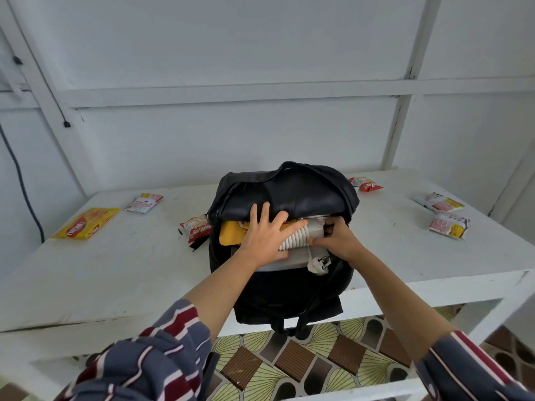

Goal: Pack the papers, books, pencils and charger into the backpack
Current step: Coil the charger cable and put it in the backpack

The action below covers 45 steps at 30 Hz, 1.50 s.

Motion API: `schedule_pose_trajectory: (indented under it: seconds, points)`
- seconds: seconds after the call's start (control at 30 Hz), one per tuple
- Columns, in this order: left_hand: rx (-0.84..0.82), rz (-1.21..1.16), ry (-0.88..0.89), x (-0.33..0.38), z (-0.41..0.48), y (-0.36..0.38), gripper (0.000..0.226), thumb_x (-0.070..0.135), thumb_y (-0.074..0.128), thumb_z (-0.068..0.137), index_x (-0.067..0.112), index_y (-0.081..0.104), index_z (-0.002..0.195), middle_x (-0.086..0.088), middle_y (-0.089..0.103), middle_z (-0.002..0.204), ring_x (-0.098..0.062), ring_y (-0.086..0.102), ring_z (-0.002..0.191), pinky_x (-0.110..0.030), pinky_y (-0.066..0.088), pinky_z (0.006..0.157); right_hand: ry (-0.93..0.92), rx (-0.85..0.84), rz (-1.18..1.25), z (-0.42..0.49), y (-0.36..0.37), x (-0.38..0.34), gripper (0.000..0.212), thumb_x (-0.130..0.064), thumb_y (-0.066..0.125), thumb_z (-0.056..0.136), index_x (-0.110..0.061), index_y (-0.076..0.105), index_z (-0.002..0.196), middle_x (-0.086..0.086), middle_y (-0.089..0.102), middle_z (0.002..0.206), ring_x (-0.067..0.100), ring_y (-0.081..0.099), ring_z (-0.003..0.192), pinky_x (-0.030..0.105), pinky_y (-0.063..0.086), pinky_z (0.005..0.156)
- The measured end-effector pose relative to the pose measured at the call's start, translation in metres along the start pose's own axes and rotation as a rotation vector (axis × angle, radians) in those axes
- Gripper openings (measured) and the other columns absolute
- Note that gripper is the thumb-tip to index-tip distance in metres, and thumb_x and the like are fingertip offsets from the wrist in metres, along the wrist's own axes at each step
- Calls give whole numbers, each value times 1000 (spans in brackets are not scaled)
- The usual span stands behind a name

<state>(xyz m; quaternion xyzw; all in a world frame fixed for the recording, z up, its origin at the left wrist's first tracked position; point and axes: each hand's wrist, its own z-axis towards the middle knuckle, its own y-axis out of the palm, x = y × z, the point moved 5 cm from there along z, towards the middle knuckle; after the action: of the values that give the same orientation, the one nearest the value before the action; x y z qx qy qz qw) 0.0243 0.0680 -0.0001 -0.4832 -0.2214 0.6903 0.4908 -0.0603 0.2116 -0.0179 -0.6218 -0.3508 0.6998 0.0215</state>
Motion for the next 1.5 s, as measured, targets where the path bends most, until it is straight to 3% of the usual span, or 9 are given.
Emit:
schedule_pose_trajectory:
  seconds: [0.07,0.17,0.37,0.67,0.83,1.0,1.1,1.37,1.5]
  points:
    - [-19,0,-11,-1,1,-1,94,56,81,47,36,47,133,-5,54,106,-44,53,105,-63,42,90,41,-21,-69,-6,3,-1,29,-23,76,74,-6,54,83,6,52,79,14,51,71,24,42,65]
    - [-59,11,-23,-3,1,-1,94,57,80,50,36,45,134,-5,54,109,-44,52,108,-63,40,92,49,-104,-234,-13,13,-7,37,-24,76,72,-9,47,54,0,41,54,12,40,52,22,32,53]
    - [-118,24,-44,-5,3,-4,93,60,79,51,34,46,134,-5,55,111,-44,52,109,-63,39,93,13,-125,-484,-19,33,-14,26,-10,73,71,-5,50,59,3,42,58,16,43,57,25,37,57]
    - [-103,35,-43,-2,4,1,88,30,85,53,38,48,132,-6,43,108,-46,54,104,-64,41,91,-46,-138,-281,-23,51,-17,40,-13,67,81,-12,42,50,1,36,51,11,36,49,24,30,52]
    - [-69,-23,-23,7,0,3,81,26,76,62,38,44,136,-6,37,112,-48,54,107,-65,36,94,74,-268,81,-33,53,-13,22,-13,56,91,6,66,96,8,59,79,14,52,74,25,42,72]
    - [-195,-186,19,2,-3,8,74,44,48,91,40,1,147,-9,22,143,-51,8,136,-63,-6,109,99,-309,86,-33,49,-19,27,9,54,84,10,61,111,13,61,88,12,54,74,15,47,68]
    - [-240,-231,27,1,-3,1,71,39,39,94,40,-8,146,-8,15,146,-49,-3,137,-59,-13,109,142,-258,149,-32,45,-20,34,14,59,80,14,56,114,23,63,95,14,60,70,14,53,61]
    - [-222,-287,97,-10,-7,-5,71,20,48,94,33,5,149,-1,23,145,-41,0,139,-50,-11,113,78,-18,-57,-33,29,-21,10,2,78,68,0,68,70,3,60,63,8,57,54,10,49,51]
    - [-177,-292,55,-14,-9,-8,65,23,57,90,29,25,146,3,31,143,-37,8,140,-47,-4,115,33,88,-196,-34,24,-17,14,-8,79,70,0,68,71,-3,54,61,3,49,57,18,47,63]
